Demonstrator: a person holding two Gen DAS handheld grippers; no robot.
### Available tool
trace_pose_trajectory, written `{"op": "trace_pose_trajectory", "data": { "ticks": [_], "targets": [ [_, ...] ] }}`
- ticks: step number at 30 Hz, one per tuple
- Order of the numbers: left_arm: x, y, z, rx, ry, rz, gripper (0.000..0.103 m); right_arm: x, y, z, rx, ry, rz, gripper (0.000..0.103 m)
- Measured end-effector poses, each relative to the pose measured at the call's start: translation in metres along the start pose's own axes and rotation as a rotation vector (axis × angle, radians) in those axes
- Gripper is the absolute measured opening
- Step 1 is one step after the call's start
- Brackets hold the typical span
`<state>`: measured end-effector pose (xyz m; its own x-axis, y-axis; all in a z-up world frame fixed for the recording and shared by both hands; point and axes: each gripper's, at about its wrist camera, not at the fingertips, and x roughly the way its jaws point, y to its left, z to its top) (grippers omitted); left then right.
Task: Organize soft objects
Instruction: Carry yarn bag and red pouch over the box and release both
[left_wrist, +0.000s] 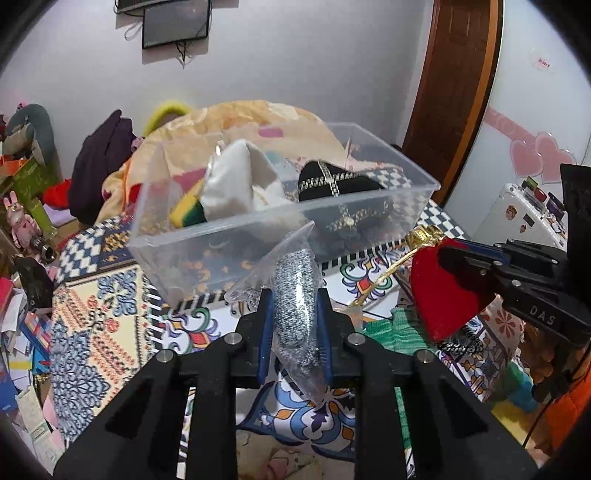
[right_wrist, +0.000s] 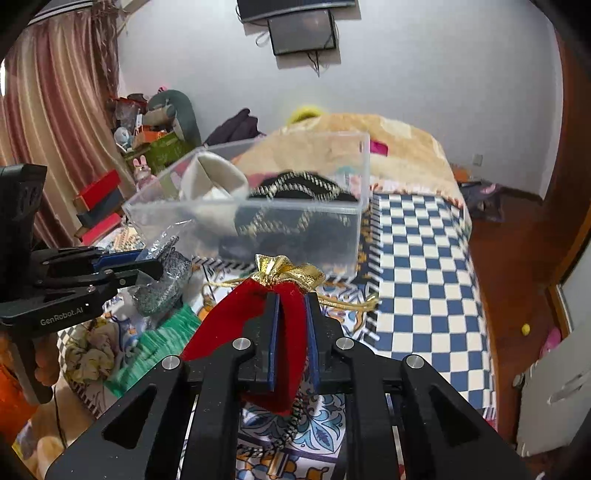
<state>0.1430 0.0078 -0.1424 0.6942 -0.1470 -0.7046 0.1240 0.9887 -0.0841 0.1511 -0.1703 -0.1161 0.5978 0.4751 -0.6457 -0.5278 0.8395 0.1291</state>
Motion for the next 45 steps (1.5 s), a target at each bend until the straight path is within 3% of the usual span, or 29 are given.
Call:
{"op": "trace_pose_trajectory", "data": {
  "ticks": [18,27,38,45],
  "targets": [
    [-0.071,0.025,0.041,-0.023,-0.219,0.064,0.021,-0.034,0.014,0.067,-0.023,-0.234,0.011,0.012],
    [-0.065,0.053,0.063,-0.087,-0.254,0.110,0.021,-0.021,0.030,0.094,-0.029,-0.297,0.007,0.012],
    [-0.013,0.063,0.063,-0.076,-0.151,0.148,0.021,0.030,0.042,0.096,-0.090,-0.176,-0.030,0.012],
    [0.001,0.055,0.066,-0.042,-0.141,0.146,0.021,0.056,0.039,0.086,-0.113,-0.076,-0.058,0.012]
  ]
}}
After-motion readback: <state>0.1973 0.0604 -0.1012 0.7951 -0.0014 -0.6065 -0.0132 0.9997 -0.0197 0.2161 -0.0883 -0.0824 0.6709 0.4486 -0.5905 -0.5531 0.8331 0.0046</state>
